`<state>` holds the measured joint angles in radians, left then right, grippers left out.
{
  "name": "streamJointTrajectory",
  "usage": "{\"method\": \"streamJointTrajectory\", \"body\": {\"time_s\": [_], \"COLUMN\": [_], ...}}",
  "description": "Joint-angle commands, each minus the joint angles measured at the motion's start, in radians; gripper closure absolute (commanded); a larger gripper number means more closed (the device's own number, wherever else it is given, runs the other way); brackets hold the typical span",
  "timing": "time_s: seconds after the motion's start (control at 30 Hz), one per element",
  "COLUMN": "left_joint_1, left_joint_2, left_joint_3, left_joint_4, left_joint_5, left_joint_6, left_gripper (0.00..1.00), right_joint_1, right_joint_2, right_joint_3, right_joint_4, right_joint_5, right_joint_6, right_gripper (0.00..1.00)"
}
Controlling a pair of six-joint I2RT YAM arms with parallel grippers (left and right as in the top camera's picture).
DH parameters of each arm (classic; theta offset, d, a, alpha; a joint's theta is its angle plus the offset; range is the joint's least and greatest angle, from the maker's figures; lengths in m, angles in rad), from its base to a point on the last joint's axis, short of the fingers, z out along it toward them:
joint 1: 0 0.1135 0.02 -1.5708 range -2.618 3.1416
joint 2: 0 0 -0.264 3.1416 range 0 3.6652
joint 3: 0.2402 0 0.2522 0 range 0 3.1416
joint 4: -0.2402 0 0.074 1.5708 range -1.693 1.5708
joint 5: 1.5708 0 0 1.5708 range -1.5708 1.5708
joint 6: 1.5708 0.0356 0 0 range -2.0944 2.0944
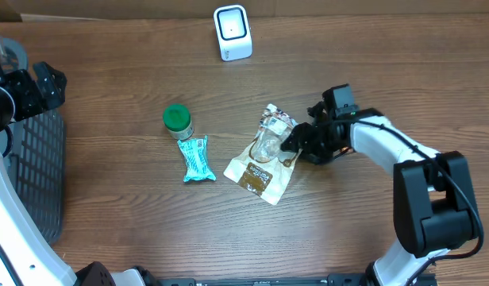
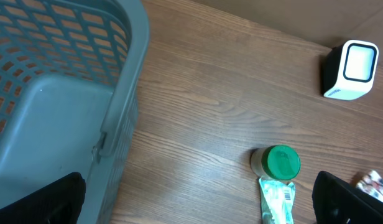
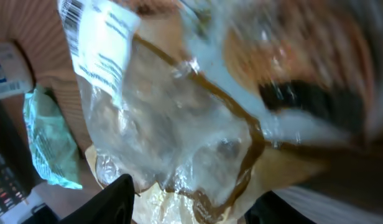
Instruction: Scan the item barcode
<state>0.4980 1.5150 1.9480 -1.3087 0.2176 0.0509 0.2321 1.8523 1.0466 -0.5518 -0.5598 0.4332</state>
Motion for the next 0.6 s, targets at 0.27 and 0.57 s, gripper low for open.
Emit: {"method": "streamJointTrajectory", "body": {"time_s": [0.27, 0.57], "left_joint_1": [-0.001, -0.001], "left_joint_2": [0.002, 0.002], "left_joint_3": [0.003, 0.003], "left_joint_4": [0.003, 0.003], "left_joint_5": [0.014, 0.014], "left_joint_6": [-0.014, -0.014], "left_gripper": [0.0, 0.01], "right_joint_1": [0.147, 0.156], "right_joint_2": [-0.01, -0.01], "right_joint_3": [-0.066, -0.066], "right_joint_4": [0.369, 0.576], "right_joint_5": [-0.053, -0.108], "right_joint_6": [0.18, 0.221], "right_gripper": [0.45, 0.45]}}
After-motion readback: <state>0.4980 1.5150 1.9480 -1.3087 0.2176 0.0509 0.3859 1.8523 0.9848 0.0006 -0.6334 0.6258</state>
